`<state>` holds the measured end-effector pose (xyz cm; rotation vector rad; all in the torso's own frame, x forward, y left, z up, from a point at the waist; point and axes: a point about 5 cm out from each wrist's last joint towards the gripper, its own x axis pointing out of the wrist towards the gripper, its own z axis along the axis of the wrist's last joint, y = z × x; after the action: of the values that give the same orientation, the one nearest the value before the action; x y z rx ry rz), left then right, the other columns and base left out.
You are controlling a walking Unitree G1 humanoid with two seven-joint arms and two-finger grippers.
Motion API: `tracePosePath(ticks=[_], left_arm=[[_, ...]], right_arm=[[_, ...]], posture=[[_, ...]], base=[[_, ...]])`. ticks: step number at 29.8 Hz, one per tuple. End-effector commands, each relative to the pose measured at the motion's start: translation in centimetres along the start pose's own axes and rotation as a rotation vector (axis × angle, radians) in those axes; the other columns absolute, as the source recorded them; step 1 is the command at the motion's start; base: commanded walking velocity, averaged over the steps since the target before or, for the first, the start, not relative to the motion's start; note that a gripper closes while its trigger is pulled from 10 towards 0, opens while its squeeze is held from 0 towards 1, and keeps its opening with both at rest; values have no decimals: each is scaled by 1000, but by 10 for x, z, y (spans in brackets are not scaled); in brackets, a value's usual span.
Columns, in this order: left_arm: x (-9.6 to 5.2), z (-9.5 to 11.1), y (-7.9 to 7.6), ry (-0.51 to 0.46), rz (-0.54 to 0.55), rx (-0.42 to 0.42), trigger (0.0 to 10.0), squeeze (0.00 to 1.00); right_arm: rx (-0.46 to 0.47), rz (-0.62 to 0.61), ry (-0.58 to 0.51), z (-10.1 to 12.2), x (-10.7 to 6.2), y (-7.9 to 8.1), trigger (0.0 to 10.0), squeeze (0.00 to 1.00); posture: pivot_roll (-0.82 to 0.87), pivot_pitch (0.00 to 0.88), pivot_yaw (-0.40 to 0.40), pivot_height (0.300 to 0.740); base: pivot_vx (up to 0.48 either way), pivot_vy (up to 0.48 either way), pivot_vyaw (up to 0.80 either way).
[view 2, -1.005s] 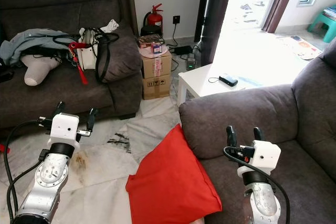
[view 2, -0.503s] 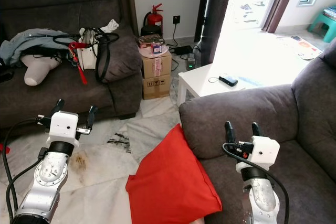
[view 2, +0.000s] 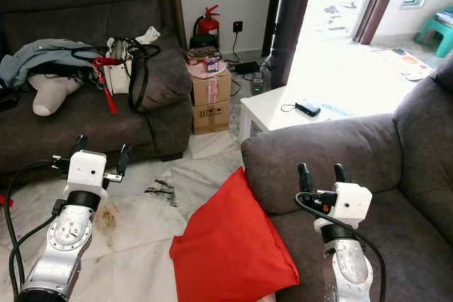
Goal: Move the pillow to the sofa from floor
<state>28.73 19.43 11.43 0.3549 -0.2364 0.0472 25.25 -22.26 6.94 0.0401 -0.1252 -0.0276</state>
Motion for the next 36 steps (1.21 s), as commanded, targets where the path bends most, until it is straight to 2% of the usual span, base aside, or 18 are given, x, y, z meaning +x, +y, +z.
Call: tracePosePath(ticks=[1, 19, 29, 31, 32, 33, 34, 36], left_arm=[[-1, 3, -2, -11, -11, -14, 10000, 0], [-1, 3, -1, -10, -15, -13, 10000, 0], [0, 4, -1, -14, -26, -14, 10000, 0], [2, 11, -11, -42, -111, -77, 10000, 0], [4, 19, -22, -61, -200, -151, 10000, 0], [4, 19, -22, -61, -200, -151, 10000, 0], [6, 25, -29, -63, -237, -222, 10000, 0], [7, 27, -31, -61, -241, -251, 10000, 0]], right_arm=[[4, 6, -5, 2, 0, 3, 10000, 0], [-23, 3, 3, 2, 3, 2, 10000, 0], [-7, 2, 13, 1, 2, 2, 10000, 0], [20, -5, 22, 0, 3, 1, 10000, 0], [30, -4, 24, 0, 5, 1, 10000, 0], [30, -4, 24, 0, 5, 1, 10000, 0], [26, 2, 24, 0, 7, 1, 10000, 0], [25, 3, 24, 1, 7, 1, 10000, 0]], posture=[[-31, 0, 11, 740], [-34, 0, 25, 740], [-28, 0, 20, 740], [-19, 0, 11, 740], [-18, 0, 8, 740], [-18, 0, 8, 740], [-21, 0, 8, 740], [-21, 0, 8, 740]], base=[[0, 0, 0], [0, 0, 0], [0, 0, 0], [0, 0, 0], [0, 0, 0], [0, 0, 0], [0, 0, 0], [0, 0, 0]])
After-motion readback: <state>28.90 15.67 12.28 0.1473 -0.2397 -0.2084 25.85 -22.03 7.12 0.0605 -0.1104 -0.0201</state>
